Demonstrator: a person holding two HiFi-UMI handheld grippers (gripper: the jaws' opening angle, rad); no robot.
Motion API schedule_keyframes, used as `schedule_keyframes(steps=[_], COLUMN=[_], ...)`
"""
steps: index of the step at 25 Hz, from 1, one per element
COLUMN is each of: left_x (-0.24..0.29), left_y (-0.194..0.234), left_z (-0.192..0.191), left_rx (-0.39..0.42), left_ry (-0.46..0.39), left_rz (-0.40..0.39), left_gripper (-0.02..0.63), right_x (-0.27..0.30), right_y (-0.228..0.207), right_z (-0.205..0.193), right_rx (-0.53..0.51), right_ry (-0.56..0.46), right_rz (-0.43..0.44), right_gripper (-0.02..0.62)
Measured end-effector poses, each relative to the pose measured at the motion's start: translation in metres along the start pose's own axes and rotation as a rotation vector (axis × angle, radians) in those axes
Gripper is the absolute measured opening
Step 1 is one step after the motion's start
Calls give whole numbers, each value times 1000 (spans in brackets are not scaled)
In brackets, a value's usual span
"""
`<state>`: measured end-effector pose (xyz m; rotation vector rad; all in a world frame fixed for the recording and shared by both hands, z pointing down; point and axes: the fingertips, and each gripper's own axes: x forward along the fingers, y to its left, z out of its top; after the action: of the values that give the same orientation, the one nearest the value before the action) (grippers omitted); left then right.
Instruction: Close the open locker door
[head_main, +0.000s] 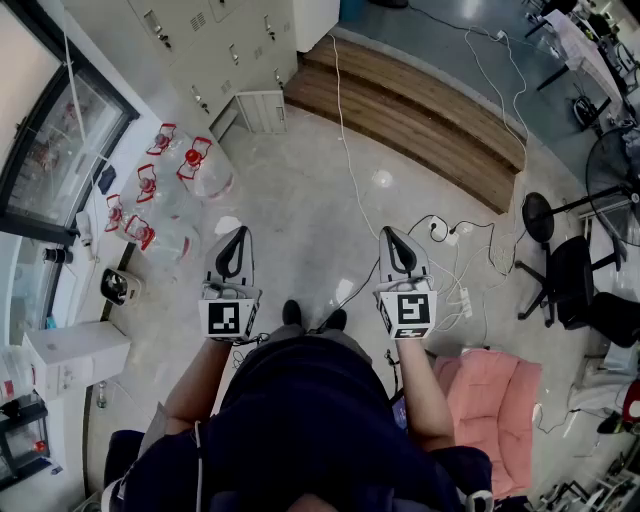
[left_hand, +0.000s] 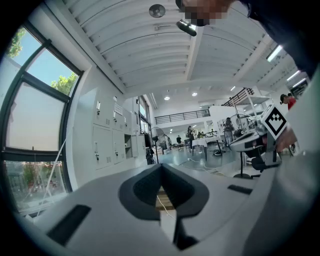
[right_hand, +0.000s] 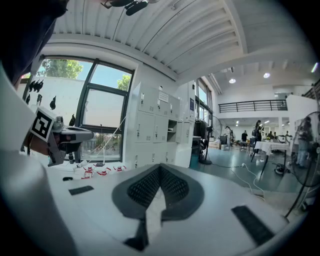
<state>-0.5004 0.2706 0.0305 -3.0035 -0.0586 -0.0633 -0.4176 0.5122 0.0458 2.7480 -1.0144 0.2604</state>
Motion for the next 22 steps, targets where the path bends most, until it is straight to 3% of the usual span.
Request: schedule_keyframes(steps=[18, 22], left_x=[3, 3], left_y=[6, 5], left_z=[-5, -5], left_rx=[11, 9], left_ry=[54, 28], left_rz=[21, 13], left_gripper=[3, 3], right_x=[10, 10], right_y=[3, 1], right_z=[-4, -3], right_rx=[-19, -7], right_ry=[12, 9], right_rz=[17, 24], right_gripper=[-3, 2])
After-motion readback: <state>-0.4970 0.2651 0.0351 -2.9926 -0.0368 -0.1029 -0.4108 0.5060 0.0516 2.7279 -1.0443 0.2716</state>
